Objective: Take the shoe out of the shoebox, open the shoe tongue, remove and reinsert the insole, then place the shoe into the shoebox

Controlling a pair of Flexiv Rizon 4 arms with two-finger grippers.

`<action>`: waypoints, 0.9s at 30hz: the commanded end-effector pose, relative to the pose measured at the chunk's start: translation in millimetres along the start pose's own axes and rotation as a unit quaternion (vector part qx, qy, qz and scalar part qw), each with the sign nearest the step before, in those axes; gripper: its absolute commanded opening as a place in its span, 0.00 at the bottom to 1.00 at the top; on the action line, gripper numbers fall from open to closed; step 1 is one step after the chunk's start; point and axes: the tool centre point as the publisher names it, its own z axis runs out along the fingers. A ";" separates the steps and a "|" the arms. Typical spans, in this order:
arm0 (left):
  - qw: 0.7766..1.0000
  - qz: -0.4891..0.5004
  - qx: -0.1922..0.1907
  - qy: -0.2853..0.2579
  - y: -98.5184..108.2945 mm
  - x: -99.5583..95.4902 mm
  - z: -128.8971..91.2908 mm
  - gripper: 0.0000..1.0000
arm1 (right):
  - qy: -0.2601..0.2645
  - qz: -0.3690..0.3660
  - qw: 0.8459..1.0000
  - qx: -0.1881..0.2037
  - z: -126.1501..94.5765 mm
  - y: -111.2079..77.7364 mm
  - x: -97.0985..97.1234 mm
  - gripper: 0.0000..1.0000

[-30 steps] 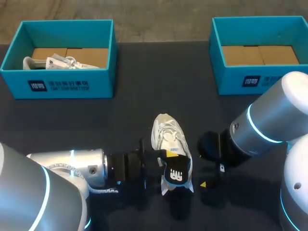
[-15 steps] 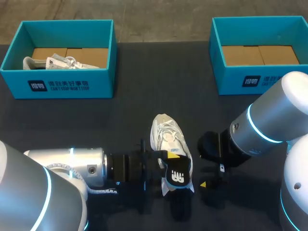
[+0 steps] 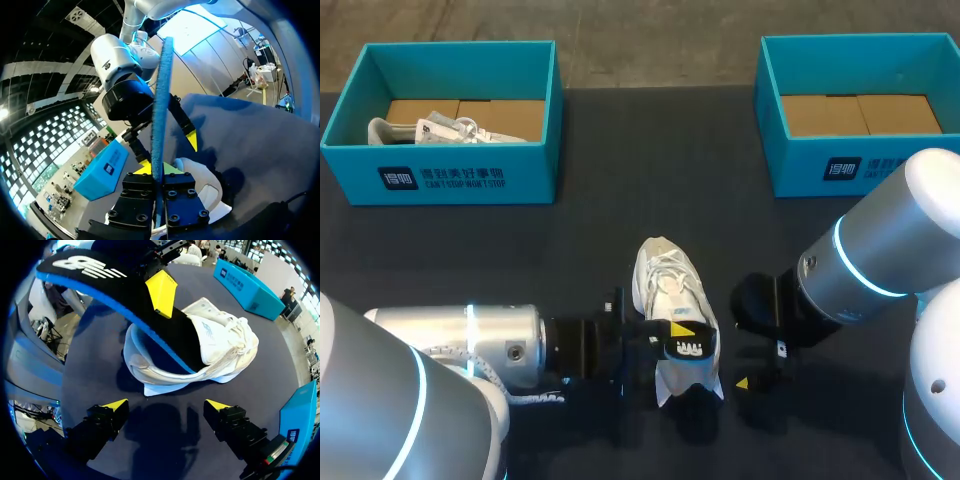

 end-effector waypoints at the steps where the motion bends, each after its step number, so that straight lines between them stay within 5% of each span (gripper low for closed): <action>1: 1.000 0.000 -0.004 0.004 -1.0 0.9 1.2 0.00 | -0.001 0.000 1.000 -0.001 -0.1 -0.3 1.4 1.00; 27: 0.999 0.031 -0.032 0.001 27.8 2.4 13.9 0.00 | -0.001 0.000 1.000 -0.001 -0.1 -0.3 1.4 1.00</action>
